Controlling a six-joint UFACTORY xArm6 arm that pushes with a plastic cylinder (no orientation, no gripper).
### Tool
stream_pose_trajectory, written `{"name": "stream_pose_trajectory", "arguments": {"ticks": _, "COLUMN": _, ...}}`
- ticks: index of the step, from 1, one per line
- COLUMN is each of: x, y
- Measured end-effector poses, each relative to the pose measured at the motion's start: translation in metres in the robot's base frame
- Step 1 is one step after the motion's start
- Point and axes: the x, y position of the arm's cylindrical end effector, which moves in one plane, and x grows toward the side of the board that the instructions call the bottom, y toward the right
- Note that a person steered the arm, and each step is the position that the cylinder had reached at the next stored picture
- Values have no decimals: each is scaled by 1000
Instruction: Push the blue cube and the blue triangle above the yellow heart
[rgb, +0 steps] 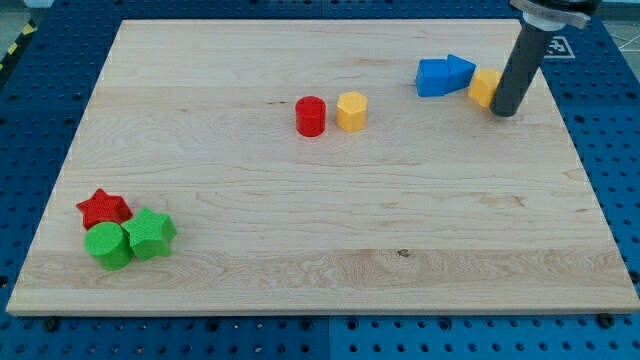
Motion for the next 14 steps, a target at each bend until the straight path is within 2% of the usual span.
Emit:
{"name": "stream_pose_trajectory", "arguments": {"ticks": 3, "x": -98, "y": -3}}
{"name": "stream_pose_trajectory", "arguments": {"ticks": 4, "x": -91, "y": 32}}
{"name": "stream_pose_trajectory", "arguments": {"ticks": 5, "x": -60, "y": 44}}
{"name": "stream_pose_trajectory", "arguments": {"ticks": 6, "x": -25, "y": 21}}
{"name": "stream_pose_trajectory", "arguments": {"ticks": 8, "x": 3, "y": -57}}
{"name": "stream_pose_trajectory", "arguments": {"ticks": 10, "x": -6, "y": -151}}
{"name": "stream_pose_trajectory", "arguments": {"ticks": 11, "x": -24, "y": -155}}
{"name": "stream_pose_trajectory", "arguments": {"ticks": 14, "x": -33, "y": -112}}
